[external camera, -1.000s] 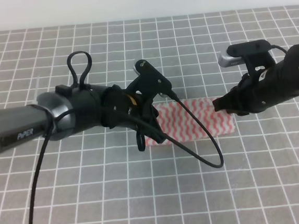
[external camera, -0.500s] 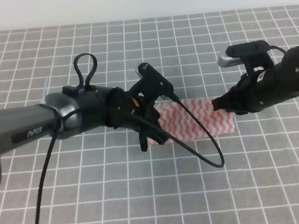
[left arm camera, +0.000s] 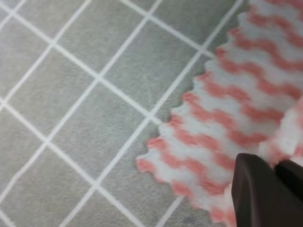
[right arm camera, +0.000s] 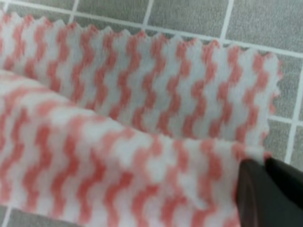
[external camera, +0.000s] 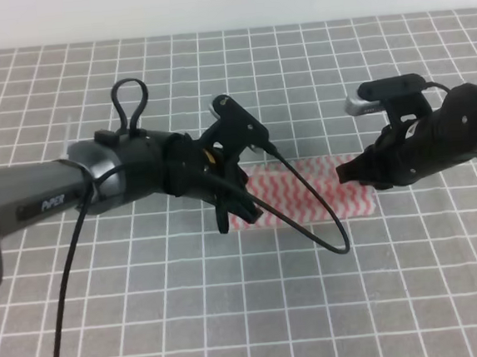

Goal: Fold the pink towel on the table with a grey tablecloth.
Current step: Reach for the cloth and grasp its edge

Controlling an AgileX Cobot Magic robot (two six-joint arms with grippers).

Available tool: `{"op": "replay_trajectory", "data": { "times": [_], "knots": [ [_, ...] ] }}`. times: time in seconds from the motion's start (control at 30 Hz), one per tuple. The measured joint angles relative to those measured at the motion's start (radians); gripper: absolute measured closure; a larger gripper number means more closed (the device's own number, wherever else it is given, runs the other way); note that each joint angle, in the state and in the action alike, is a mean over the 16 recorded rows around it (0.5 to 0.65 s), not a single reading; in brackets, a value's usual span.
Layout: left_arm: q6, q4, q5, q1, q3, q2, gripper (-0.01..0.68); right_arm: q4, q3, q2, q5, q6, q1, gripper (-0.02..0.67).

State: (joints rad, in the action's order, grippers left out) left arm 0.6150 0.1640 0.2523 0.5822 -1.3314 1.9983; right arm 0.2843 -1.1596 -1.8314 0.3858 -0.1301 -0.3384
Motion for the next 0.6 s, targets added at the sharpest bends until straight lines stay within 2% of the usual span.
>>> {"op": "replay_trajectory", "data": {
  "times": [0.6],
  "knots": [
    [0.001, -0.023, -0.023, -0.008, -0.001, 0.024, 0.673, -0.003, 0.0, -0.01, -0.039, -0.002, 0.0, 0.664]
  ]
}}
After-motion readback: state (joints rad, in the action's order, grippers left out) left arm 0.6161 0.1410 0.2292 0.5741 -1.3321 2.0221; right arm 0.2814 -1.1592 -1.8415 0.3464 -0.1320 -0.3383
